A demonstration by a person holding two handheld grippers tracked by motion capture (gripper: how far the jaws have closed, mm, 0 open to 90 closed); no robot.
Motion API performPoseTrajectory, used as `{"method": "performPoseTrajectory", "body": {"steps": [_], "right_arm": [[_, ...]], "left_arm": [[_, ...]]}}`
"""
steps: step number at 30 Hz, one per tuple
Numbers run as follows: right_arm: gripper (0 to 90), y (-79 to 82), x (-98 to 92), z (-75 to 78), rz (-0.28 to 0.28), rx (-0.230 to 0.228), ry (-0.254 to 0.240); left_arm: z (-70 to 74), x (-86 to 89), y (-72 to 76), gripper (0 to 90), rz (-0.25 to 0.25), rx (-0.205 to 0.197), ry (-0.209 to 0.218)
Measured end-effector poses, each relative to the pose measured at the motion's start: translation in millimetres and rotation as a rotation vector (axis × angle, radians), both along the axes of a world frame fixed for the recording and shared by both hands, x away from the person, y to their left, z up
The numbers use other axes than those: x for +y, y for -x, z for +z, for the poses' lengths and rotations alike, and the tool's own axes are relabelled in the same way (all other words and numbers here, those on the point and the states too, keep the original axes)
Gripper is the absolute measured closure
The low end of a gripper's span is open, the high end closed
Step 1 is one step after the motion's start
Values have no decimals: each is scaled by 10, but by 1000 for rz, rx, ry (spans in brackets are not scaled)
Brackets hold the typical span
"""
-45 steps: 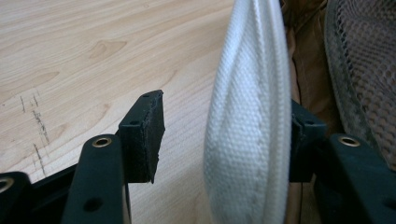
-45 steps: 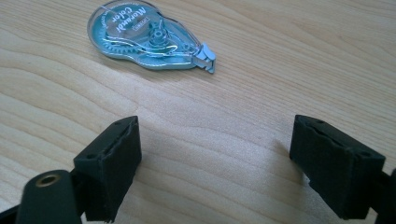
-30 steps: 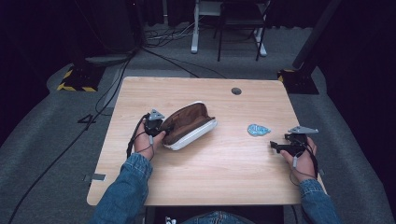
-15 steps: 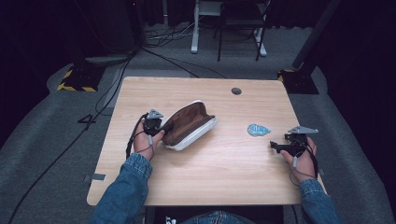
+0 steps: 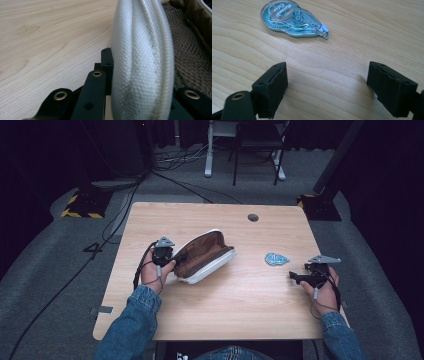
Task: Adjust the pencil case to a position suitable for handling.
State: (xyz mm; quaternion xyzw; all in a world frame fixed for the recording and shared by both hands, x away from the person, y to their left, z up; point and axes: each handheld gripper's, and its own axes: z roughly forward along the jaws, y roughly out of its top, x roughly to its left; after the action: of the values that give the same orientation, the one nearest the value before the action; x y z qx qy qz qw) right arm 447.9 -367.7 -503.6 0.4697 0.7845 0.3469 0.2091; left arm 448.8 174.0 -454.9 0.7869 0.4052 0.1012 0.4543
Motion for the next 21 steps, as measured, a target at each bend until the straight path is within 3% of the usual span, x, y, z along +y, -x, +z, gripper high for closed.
{"method": "performPoseTrajectory", "body": {"steps": [8, 12, 21], "right_arm": [[170, 0, 1, 0, 2, 1, 0], [170, 0, 1, 0, 2, 1, 0], [170, 0, 1, 0, 2, 1, 0]], "left_arm": [[99, -95, 121, 842, -41, 2, -5], [168, -189, 186, 842, -91, -2, -20], [241, -348, 291, 842, -157, -3, -11]]}}
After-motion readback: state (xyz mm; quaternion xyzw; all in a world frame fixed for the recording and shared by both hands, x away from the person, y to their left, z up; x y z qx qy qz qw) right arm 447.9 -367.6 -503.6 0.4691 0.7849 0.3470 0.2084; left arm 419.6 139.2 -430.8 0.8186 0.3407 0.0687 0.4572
